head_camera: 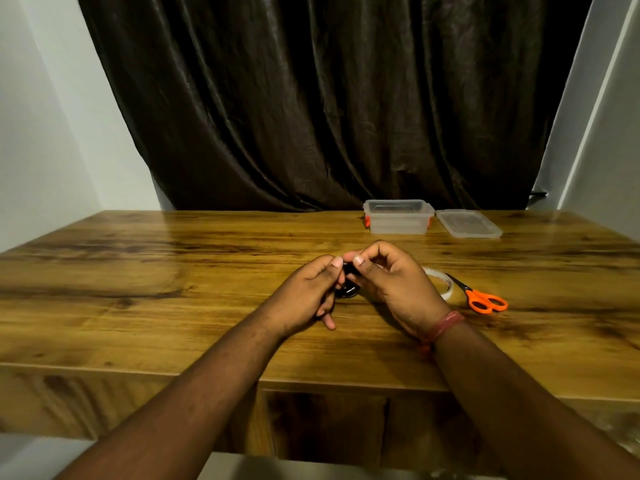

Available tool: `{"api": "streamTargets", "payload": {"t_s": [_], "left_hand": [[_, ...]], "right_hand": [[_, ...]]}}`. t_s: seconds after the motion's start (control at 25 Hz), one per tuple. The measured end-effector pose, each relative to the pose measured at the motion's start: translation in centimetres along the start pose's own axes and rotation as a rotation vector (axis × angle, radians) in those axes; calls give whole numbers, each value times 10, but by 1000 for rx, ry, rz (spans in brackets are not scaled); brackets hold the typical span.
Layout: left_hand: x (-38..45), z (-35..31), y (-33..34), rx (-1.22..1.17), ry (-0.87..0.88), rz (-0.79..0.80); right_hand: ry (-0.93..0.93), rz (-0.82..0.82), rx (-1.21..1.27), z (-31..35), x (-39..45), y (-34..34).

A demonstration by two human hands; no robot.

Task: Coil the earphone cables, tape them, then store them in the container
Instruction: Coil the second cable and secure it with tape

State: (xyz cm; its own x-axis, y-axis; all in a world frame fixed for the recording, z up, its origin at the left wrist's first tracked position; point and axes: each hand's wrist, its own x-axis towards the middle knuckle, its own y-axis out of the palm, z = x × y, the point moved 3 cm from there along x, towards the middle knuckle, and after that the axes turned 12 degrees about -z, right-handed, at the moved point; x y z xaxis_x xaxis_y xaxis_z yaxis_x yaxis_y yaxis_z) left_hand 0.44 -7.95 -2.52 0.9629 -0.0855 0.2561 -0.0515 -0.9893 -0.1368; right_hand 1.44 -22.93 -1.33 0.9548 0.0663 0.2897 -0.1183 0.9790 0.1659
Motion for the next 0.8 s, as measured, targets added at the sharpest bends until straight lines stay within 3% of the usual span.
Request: {"api": "streamTargets", "payload": {"t_s": [0.44,0.8], "left_hand": [[9,6,-1,21,-49,-98],[5,2,0,148,8,-174]], "right_hand": [[-154,6,-231,-3,2,-3],[-221,19,-281,-5,3,-1]]}}
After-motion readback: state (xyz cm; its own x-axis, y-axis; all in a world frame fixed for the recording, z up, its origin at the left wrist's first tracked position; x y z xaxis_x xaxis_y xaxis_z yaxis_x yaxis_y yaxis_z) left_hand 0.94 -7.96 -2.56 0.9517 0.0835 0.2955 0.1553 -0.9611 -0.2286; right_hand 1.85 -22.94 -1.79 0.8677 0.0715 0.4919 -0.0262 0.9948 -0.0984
